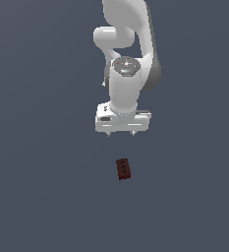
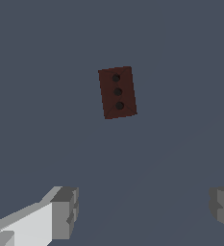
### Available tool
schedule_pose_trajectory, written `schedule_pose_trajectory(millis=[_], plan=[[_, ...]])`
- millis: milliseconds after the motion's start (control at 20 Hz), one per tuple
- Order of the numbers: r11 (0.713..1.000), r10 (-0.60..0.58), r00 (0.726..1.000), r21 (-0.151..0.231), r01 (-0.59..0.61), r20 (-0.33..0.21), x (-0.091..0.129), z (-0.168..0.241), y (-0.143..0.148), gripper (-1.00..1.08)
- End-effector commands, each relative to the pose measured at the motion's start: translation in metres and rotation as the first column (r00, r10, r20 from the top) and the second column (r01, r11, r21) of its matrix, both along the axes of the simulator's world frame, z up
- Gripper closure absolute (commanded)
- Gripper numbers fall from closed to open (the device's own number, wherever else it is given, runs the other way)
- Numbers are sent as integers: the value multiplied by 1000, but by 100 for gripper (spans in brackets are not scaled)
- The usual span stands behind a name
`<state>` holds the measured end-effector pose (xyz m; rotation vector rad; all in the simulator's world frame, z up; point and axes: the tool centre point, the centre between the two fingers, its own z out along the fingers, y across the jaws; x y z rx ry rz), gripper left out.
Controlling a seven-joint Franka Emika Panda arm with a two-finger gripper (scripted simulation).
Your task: Pick up the object and move it to a goal position.
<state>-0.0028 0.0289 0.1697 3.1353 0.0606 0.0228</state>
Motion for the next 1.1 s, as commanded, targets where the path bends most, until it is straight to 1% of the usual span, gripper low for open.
schedule_pose_trajectory(millis=[0,150,450,750,1050], plan=[[1000,0,1000,0,0,0,0,0,0,-92],[1000,6,1000,3,-6,-4,-1,-1,6,-92],[999,37,999,21,-36,-22,-7,-4,36,-92],[999,38,999,20,-37,-22,-5,-4,36,-92],[999,48,999,19,-48,-21,8,-12,35,-92]])
